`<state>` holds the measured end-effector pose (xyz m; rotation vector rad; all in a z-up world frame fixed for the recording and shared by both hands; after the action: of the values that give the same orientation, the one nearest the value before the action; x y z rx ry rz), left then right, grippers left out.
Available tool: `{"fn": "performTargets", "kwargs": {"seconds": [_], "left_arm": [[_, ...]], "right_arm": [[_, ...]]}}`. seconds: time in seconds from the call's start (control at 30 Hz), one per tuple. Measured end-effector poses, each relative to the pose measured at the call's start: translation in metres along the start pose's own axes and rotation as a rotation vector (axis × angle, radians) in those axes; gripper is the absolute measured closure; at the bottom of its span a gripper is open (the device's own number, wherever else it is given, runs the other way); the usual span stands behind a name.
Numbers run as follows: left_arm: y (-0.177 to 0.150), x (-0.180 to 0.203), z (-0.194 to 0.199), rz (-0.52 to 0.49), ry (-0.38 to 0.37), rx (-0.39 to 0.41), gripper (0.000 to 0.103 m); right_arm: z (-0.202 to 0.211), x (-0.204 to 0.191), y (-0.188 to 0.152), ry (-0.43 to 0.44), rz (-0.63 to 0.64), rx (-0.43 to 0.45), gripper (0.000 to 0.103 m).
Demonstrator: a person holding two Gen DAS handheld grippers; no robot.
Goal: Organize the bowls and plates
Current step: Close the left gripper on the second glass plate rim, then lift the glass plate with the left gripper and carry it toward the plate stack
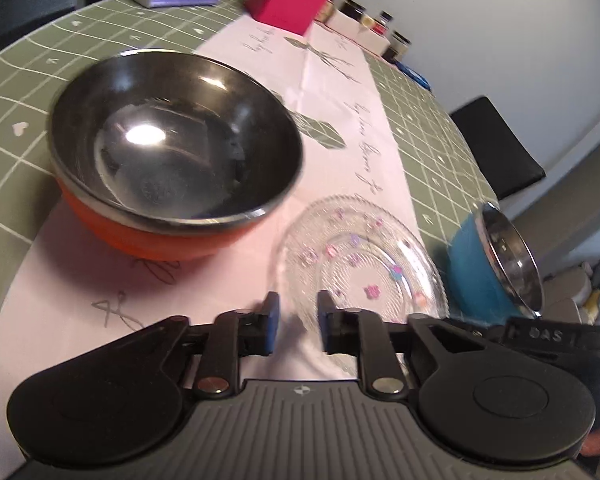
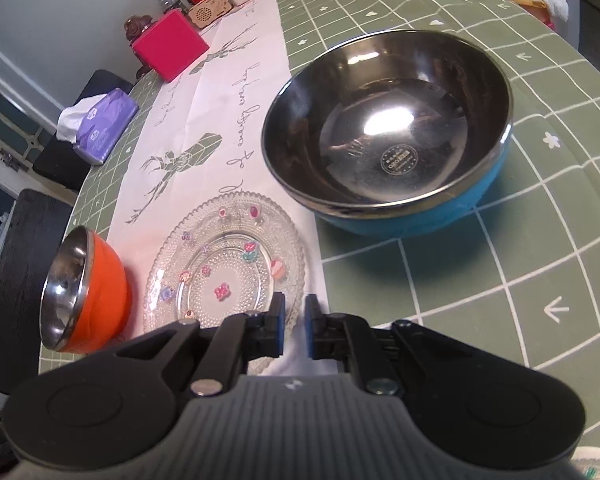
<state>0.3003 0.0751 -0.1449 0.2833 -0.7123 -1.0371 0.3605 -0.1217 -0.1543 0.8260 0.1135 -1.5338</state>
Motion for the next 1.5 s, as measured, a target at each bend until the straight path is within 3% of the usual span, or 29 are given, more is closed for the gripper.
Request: {"fn": "performTargets", "kwargs": {"seconds": [0.03,0.07,0.37,0.43,0.47,0.6,1.2,1.5], "left_arm": [[0.002,-0.001,-0.001,0.007,0.005,0.014,0.073],[0.003,-0.001,-0.002,0.008,0.004,0.025,0.073],[0.005,0.005,-0.011,-0.018,0.002,0.116,0.073],[0.004,0.009,-0.011,-0.069,0.025,0.118,0.077],[0.002,0.012,-0.012,-0.093,0.035,0.108,0.085],[0.002,0.013,-0.010,-0.107,0.055,0.107,0.087],[0.015,0.027,0.024,-0.084,0.030,0.173,0.089],[0.027,0.036,0.061,-0.085,0.006,0.225,0.089]], "right_arm": [[0.001,0.002,0.001,-0.002,-0.001,0.007,0.077],[0.001,0.002,0.003,0.003,-0.001,0.016,0.073],[-0.005,-0.002,0.008,0.063,0.035,0.038,0.073],[-0.008,-0.007,0.006,0.072,0.054,0.035,0.076],[-0.010,-0.009,0.005,0.069,0.060,0.030,0.079],[-0.010,-0.009,0.004,0.021,0.107,0.046,0.094],[0.011,-0.012,0.014,0.082,0.051,0.072,0.095],[0.037,-0.028,0.014,0.130,0.035,0.099,0.095]]}}
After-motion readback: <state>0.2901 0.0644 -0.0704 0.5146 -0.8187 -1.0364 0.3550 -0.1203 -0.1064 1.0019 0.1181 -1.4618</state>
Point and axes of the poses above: each gripper's, at about its wrist camera, not at the fingertips, and z roughly against the way its jaws point, x to its right, y to its top, the point moved 9 cm from there along -z, roughly the way its jaws point, and after that the axes turned 4 degrees about y, right-handed, at the moved point
